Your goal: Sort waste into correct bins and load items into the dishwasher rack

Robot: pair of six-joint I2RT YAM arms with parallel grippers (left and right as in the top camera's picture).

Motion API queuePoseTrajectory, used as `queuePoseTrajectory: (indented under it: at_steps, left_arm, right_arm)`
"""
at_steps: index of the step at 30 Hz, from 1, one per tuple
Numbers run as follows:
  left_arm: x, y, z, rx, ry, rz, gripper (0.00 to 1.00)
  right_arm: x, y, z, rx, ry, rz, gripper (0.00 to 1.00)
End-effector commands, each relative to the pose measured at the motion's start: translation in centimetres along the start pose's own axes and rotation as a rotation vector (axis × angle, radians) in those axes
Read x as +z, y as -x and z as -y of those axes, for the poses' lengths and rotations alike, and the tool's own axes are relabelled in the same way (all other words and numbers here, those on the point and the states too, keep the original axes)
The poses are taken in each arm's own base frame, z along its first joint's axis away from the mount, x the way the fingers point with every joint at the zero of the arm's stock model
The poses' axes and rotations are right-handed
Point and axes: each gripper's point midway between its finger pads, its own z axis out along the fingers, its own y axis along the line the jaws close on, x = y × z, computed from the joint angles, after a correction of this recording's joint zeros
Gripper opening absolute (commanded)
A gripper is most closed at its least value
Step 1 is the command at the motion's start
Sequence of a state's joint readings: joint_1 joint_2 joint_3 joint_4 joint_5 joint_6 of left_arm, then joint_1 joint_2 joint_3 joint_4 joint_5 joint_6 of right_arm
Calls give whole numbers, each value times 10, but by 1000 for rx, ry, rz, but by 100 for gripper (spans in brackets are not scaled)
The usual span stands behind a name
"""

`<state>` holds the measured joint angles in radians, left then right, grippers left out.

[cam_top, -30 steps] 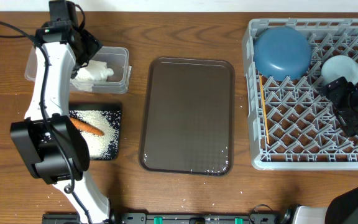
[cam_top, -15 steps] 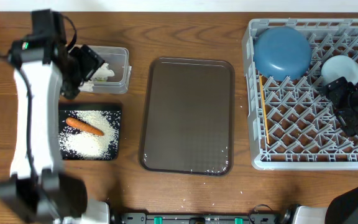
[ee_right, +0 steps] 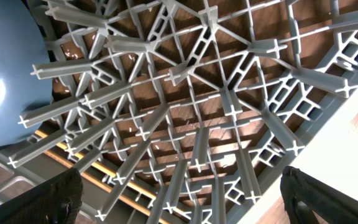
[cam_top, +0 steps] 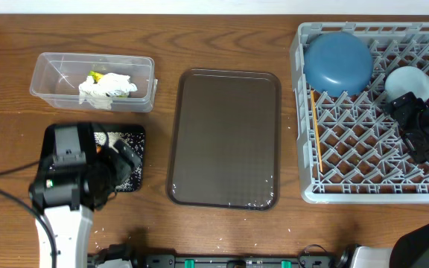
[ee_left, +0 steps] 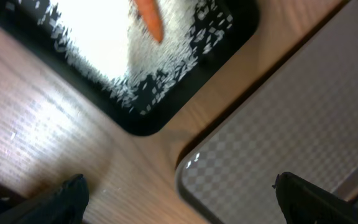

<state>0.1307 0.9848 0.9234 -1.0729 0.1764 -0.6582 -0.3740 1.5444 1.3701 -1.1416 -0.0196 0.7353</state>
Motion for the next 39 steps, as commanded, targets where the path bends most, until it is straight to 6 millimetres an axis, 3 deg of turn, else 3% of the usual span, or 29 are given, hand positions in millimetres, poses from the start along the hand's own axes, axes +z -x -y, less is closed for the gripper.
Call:
queuePoseTrajectory:
  at_steps: [1,16,22,27,34,39]
  left_arm:
    - [2,-6,-7,-13,-1,8,98]
    - [5,-17,-16,13,38,-46,99]
    - [24,-30,-17,246,20,-88,99]
    - [55,-26,-5,434,-106,66,99]
    - [86,-34,-10,491,-258,269,99]
    - [85,-55,18,805,-487,364,100]
  right_arm:
    - [1,3,4,27,-9,1,99]
    - [1,3,4,27,-9,1,99]
    - [1,2,4,27,-10,1,99]
    - [1,3,4,27,-9,1,99]
    - [1,3,4,27,-9,1,99]
    - [1,3,4,27,-9,1,99]
